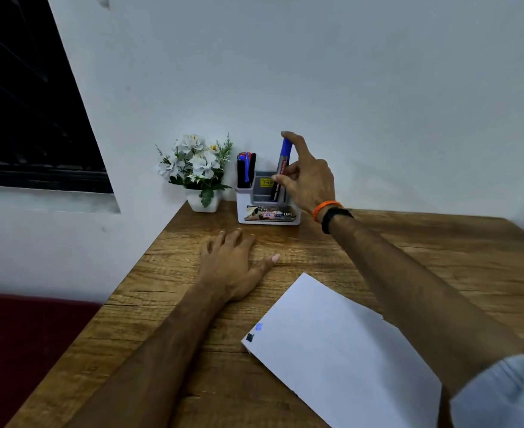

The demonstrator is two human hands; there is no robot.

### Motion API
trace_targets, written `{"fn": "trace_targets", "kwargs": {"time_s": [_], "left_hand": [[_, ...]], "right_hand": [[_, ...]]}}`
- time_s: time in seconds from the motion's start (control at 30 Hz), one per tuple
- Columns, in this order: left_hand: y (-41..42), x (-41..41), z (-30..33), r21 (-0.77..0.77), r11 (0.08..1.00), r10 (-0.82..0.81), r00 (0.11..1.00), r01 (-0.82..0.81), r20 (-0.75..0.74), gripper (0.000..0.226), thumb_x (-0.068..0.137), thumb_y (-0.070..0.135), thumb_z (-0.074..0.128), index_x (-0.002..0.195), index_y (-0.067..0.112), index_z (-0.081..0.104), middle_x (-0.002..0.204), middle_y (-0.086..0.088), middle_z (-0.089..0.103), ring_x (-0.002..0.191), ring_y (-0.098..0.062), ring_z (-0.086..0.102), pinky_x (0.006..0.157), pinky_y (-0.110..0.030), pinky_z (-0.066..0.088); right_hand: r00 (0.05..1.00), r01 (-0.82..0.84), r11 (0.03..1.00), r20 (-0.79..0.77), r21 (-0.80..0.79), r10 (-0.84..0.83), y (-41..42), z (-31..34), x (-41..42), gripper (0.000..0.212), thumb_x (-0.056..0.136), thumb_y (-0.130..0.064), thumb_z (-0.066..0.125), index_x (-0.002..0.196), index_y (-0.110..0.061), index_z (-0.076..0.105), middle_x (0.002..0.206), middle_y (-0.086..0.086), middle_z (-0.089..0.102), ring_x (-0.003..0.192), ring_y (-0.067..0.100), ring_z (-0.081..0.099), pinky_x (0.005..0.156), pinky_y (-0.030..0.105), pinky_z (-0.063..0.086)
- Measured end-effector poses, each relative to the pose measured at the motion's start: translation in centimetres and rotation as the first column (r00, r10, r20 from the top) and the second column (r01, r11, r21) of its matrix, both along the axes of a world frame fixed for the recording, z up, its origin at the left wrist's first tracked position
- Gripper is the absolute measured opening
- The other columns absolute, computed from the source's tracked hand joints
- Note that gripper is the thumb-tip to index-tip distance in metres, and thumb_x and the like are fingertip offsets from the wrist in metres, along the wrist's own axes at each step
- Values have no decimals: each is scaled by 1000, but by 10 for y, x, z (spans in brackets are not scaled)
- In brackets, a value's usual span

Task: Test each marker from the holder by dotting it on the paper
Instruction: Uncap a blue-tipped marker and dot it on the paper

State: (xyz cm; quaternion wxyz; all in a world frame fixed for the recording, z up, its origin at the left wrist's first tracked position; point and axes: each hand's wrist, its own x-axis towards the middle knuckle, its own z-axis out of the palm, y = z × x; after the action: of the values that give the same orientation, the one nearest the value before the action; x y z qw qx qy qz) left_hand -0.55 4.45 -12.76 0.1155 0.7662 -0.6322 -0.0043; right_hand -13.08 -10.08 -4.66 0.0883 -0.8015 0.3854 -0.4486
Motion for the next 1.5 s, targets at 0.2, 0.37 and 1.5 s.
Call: {"fn": "trace_targets", "kwargs": {"time_s": [0.2, 0.37, 1.5], "left_hand": [[1, 0, 1, 9, 1000, 7, 1000, -7, 4, 88, 78, 83, 14, 147, 31, 32, 159, -2, 22, 147, -29, 15, 116, -52, 12], [2, -1, 3, 17, 1000, 7, 1000, -7, 5, 84, 81, 81, 17, 147, 31, 32, 159, -2, 22, 147, -28, 14, 117, -53, 12], [1, 26, 0, 30, 992, 121, 993, -122, 13, 84, 83, 80, 17, 149, 31, 28, 160, -6, 18, 147, -29, 13, 115, -56, 10]], "right_hand": [[968, 43, 999, -246, -19, -46, 3, -1, 5, 60, 88, -30, 69, 142, -33, 45, 125, 8, 53, 105, 25, 61, 91, 37, 53], [985, 49, 998, -169, 30, -43, 7, 2, 3, 65, 84, -20, 68, 144, -27, 44, 130, 8, 47, 100, 25, 61, 90, 38, 54], [982, -78, 968, 187, 237, 34, 15, 4, 55, 28, 72, -20, 86, 97, -18, 72, 89, -3, 75, 85, 10, 70, 84, 31, 58]]}}
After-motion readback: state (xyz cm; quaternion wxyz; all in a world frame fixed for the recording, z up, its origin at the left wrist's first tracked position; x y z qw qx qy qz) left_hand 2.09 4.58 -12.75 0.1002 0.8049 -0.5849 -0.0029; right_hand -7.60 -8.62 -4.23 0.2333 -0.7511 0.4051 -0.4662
